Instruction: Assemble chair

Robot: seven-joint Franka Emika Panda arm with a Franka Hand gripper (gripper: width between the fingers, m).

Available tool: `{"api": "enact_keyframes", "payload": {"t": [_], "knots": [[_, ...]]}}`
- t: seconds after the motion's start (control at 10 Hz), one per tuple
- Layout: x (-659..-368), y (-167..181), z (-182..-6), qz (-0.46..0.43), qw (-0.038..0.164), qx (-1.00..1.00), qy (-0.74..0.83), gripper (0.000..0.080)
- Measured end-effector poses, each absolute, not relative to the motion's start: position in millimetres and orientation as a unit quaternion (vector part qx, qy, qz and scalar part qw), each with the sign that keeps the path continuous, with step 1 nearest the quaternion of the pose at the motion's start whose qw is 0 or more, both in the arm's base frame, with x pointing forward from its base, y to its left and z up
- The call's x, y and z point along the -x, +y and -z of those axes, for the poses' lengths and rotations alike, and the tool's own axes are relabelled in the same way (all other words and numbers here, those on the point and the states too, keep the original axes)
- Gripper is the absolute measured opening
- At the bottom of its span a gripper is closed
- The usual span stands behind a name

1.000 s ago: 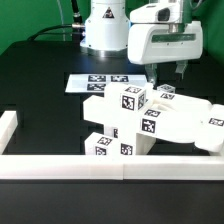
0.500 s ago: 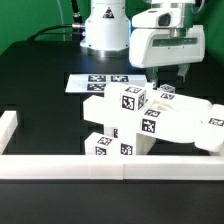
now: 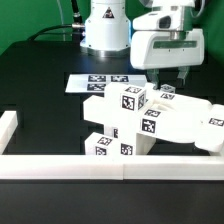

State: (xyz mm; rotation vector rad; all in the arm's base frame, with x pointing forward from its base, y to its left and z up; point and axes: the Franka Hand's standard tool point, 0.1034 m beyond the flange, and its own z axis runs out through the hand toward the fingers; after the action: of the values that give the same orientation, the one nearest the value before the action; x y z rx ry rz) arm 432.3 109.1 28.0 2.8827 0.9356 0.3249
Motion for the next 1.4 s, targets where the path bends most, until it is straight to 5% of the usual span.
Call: {"api": "enact_keyframes", "payload": {"t": [0.7, 0.8, 0.9, 1.1, 1.4], "knots": [[-422.8, 99.2, -4.9, -0.095, 0.058, -0.945, 0.307, 0.0649], [-423.0, 98.2, -4.8, -0.094, 0.058, -0.946, 0.306, 0.0523], [-423.0, 99.0, -4.8, -0.095, 0.058, -0.945, 0.306, 0.0523], [-423.7, 100.0, -5.2, -0.096, 0.058, -0.945, 0.307, 0.0268], [-424.7, 97.8, -6.0, -0.096, 0.059, -0.945, 0.308, 0.0271]]}}
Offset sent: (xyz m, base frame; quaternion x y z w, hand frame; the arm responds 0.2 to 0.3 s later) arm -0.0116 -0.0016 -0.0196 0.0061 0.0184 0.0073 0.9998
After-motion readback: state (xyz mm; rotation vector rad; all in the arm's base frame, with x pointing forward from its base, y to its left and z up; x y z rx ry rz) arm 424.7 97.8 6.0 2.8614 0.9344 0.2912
